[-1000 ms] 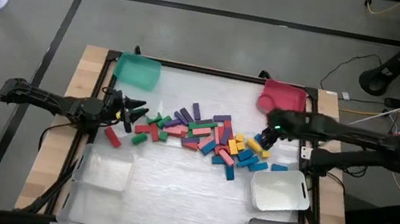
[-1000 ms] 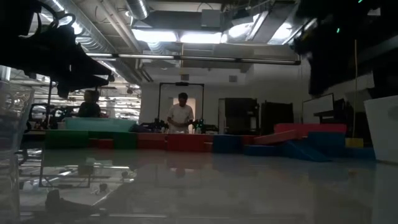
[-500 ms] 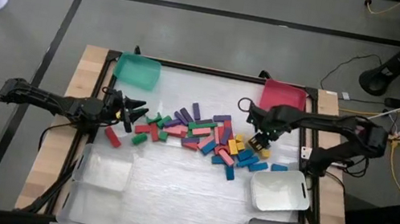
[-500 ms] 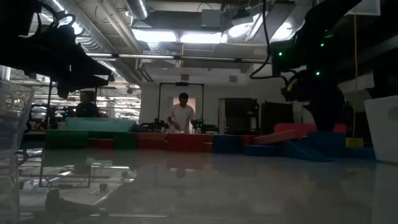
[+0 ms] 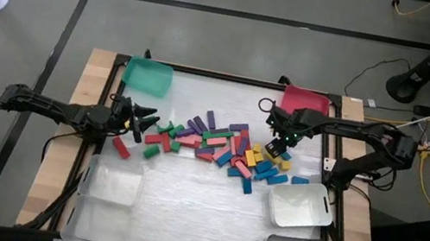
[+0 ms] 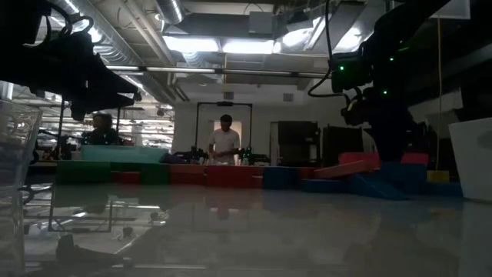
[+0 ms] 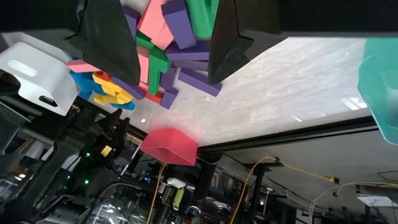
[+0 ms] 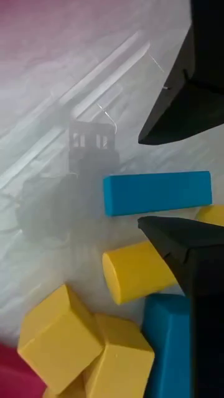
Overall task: Sort blocks
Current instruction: Put the blue block into the pink bin
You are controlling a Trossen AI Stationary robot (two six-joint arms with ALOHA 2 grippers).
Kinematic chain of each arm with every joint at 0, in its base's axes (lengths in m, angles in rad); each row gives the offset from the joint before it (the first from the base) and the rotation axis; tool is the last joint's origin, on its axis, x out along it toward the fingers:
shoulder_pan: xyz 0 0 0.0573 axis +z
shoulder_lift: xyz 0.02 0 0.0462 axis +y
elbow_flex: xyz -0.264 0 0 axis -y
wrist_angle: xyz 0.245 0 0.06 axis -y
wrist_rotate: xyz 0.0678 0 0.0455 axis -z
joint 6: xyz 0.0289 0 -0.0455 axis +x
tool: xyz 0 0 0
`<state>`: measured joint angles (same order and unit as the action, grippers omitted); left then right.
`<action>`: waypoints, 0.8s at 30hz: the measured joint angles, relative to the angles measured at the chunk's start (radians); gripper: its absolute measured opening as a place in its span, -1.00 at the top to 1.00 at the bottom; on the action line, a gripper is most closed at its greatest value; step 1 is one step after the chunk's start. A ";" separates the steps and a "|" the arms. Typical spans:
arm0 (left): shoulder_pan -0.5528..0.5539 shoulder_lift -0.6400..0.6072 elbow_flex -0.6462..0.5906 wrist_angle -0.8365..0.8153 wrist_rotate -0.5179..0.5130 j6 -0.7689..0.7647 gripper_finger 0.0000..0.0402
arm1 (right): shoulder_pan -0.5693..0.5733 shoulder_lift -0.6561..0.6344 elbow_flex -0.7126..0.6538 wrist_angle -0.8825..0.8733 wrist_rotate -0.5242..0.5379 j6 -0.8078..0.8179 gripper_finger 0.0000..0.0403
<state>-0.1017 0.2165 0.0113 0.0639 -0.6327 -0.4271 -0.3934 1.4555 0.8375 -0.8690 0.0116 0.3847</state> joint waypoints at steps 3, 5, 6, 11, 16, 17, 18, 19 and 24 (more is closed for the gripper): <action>0.000 0.000 0.000 0.000 0.000 0.001 0.11 | 0.000 0.000 0.000 0.000 0.000 0.000 0.02; 0.000 0.000 0.000 0.000 0.000 0.001 0.11 | 0.000 0.000 0.000 0.001 -0.006 0.000 0.02; 0.000 0.000 0.000 0.000 0.000 0.001 0.11 | 0.000 0.000 0.000 0.001 -0.009 0.000 0.02; 0.000 0.000 0.000 -0.001 0.000 0.001 0.11 | 0.001 0.000 -0.001 0.003 -0.005 -0.004 0.02; 0.000 0.000 0.000 -0.001 0.000 0.000 0.11 | 0.001 0.011 -0.001 0.007 -0.005 -0.024 0.02; 0.000 0.000 0.000 -0.001 0.000 0.000 0.11 | 0.001 0.017 -0.001 0.008 -0.006 -0.023 0.02; 0.000 0.000 0.000 -0.001 0.000 0.000 0.11 | 0.001 0.024 -0.001 0.008 -0.017 -0.023 0.02; 0.000 0.000 0.000 -0.001 0.000 0.000 0.11 | 0.001 0.033 -0.001 0.008 -0.031 -0.024 0.02; 0.000 0.000 0.000 -0.001 0.000 0.000 0.11 | 0.001 0.081 -0.002 0.016 -0.018 -0.025 0.02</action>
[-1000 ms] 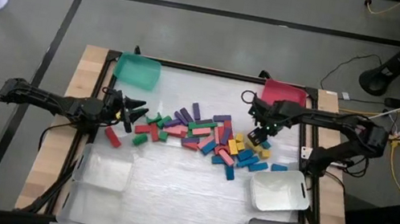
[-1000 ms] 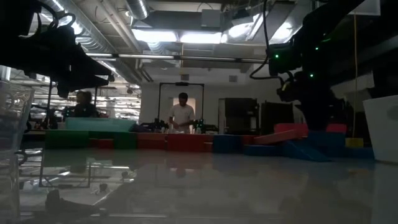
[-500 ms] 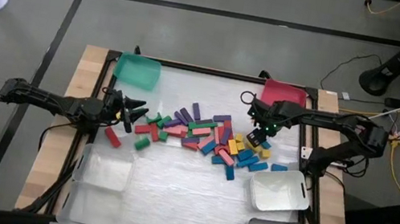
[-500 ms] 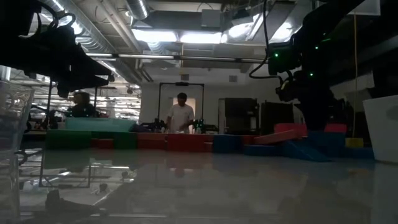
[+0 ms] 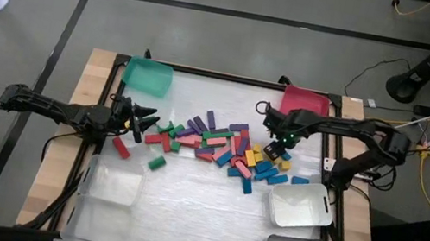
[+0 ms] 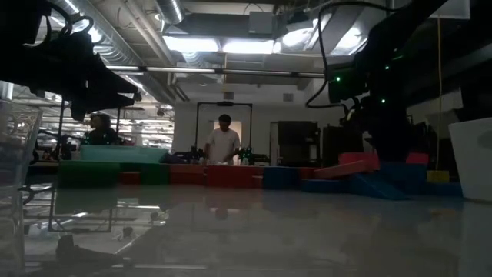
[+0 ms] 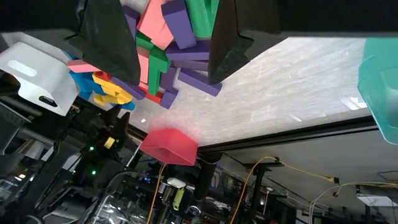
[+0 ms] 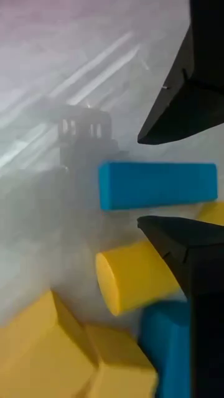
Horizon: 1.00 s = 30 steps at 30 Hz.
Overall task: Sort blocks
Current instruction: Put the blue block into the pink bin
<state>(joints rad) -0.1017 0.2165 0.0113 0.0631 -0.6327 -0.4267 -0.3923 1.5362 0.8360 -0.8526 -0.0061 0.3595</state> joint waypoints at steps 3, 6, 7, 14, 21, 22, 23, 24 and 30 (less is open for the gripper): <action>0.000 0.000 0.000 0.000 0.000 0.000 0.11 | -0.001 0.020 0.000 0.023 0.010 -0.010 0.02; 0.000 0.000 0.000 0.000 0.000 0.000 0.11 | -0.001 0.051 0.000 0.027 0.001 -0.025 0.02; 0.000 0.000 0.000 0.000 0.000 0.000 0.11 | -0.001 0.063 0.000 0.028 0.001 -0.025 0.02; 0.000 0.000 0.000 0.000 0.000 -0.001 0.11 | -0.002 0.092 0.004 0.040 -0.023 -0.050 0.36; 0.000 0.000 0.000 0.000 0.000 -0.002 0.11 | -0.001 0.071 0.074 0.005 -0.051 -0.054 0.51; 0.000 0.000 0.000 0.000 0.000 -0.002 0.11 | -0.001 0.070 0.097 -0.005 -0.051 -0.060 0.51; 0.000 0.000 0.000 0.000 0.000 -0.001 0.11 | 0.000 0.070 0.119 -0.018 -0.051 -0.076 0.51; 0.000 0.000 0.000 0.000 0.000 -0.001 0.11 | -0.001 0.070 0.144 -0.027 -0.051 -0.094 0.51; 0.000 0.000 0.000 0.000 0.000 -0.007 0.11 | -0.005 0.069 0.346 -0.128 0.062 -0.240 0.44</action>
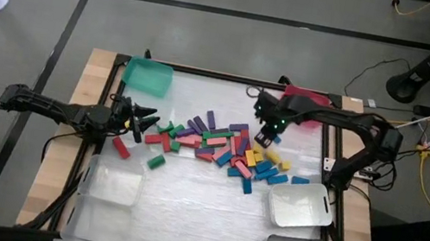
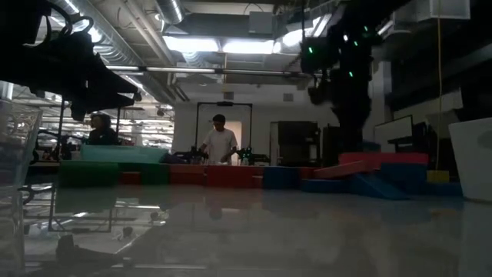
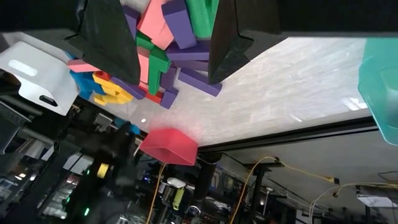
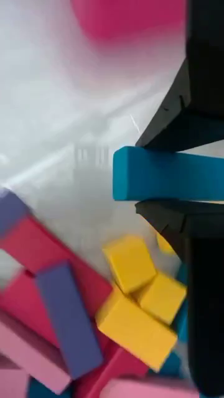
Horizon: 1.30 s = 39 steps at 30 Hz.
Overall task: Sort blocks
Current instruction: Put the blue block into the pink bin, then put the green block into the green bin
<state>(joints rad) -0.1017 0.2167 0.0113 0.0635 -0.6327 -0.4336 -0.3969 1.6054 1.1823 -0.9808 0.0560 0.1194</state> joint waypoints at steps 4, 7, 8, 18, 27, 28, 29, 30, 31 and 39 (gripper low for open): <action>0.000 0.000 0.000 0.000 0.000 -0.003 0.11 | -0.040 -0.001 0.123 -0.094 0.160 -0.093 0.40; 0.000 0.000 0.000 0.000 0.000 -0.004 0.11 | -0.101 -0.002 0.179 -0.136 0.269 -0.136 0.44; 0.000 0.000 0.000 0.000 0.000 -0.004 0.11 | -0.126 -0.002 0.187 -0.144 0.296 -0.150 0.45; 0.000 0.000 0.000 0.072 0.000 -0.019 0.11 | -0.394 0.002 0.165 -0.114 0.238 -0.229 0.30; 0.000 0.007 0.022 0.054 0.043 -0.007 0.11 | -0.485 0.002 0.163 -0.058 0.195 -0.232 0.20; 0.000 0.011 0.041 0.019 0.047 -0.009 0.11 | -0.489 0.002 0.163 -0.058 0.193 -0.231 0.20; 0.000 0.020 0.065 -0.025 0.051 -0.009 0.11 | -0.489 0.002 0.163 -0.058 0.194 -0.231 0.19; 0.000 0.032 0.095 -0.079 0.053 -0.003 0.11 | -0.488 0.002 0.163 -0.058 0.194 -0.231 0.18; 0.000 0.047 0.130 -0.143 0.055 0.006 0.11 | -0.488 0.002 0.163 -0.058 0.193 -0.230 0.17; 0.000 0.250 0.356 -0.525 0.056 0.027 0.11 | -0.487 0.002 0.163 -0.058 0.124 -0.224 0.17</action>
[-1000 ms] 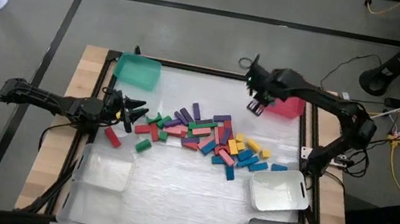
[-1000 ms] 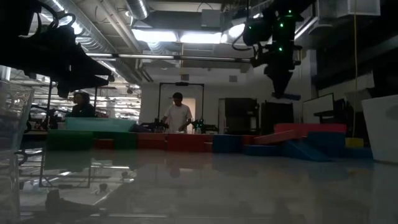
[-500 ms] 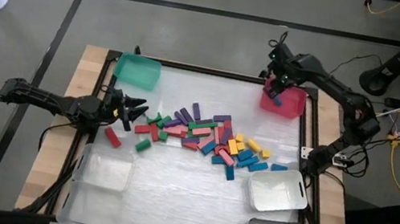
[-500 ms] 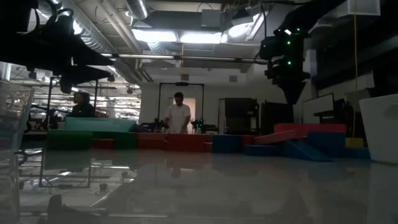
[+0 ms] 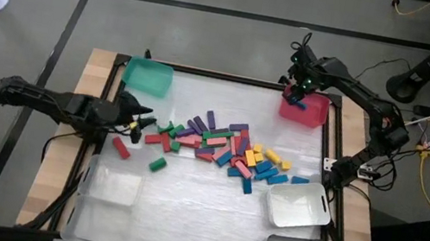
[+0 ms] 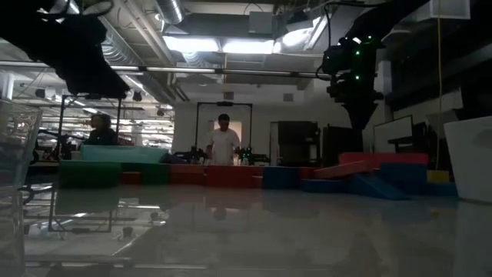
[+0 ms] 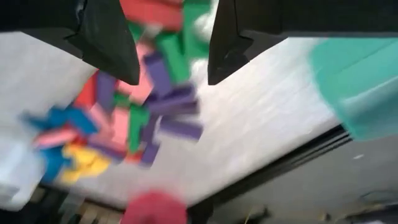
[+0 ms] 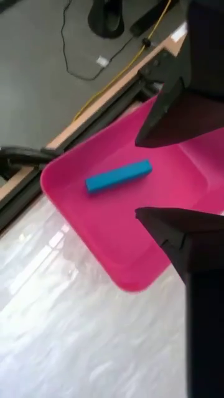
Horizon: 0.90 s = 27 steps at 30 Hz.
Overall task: Sort blocks
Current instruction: Put the green block into the green bin
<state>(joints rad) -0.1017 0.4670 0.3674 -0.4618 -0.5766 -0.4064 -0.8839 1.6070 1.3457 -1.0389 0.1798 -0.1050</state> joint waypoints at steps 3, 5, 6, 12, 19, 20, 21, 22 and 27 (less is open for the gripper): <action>0.000 0.089 0.006 0.015 0.008 0.029 0.11 | 0.000 0.000 0.000 0.000 -0.058 0.030 0.17; 0.003 0.149 0.006 0.034 0.010 0.041 0.11 | 0.001 0.000 0.000 0.000 -0.108 0.046 0.17; 0.009 0.176 0.006 0.048 0.014 0.042 0.11 | 0.001 0.000 0.000 0.000 -0.134 0.050 0.17; 0.082 0.316 0.006 0.122 0.068 0.090 0.11 | 0.001 0.000 0.000 0.007 -0.276 0.052 0.17; 0.193 0.452 0.006 0.171 0.199 0.132 0.11 | 0.009 -0.001 0.000 0.032 -0.381 0.052 0.17; 0.207 0.469 0.006 0.172 0.215 0.132 0.11 | 0.014 -0.001 0.000 0.036 -0.381 0.052 0.17; 0.219 0.484 0.006 0.171 0.235 0.133 0.11 | 0.017 -0.001 0.000 0.039 -0.381 0.052 0.17; 0.230 0.498 0.005 0.173 0.259 0.133 0.11 | 0.025 -0.001 0.000 0.044 -0.379 0.052 0.17; 0.260 0.569 0.005 0.219 0.315 0.163 0.11 | 0.062 -0.001 0.000 0.068 -0.375 0.046 0.17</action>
<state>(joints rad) 0.1586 1.0357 0.3725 -0.2426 -0.2615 -0.2433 -0.8219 1.6058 1.3457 -0.9710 -0.1947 -0.0590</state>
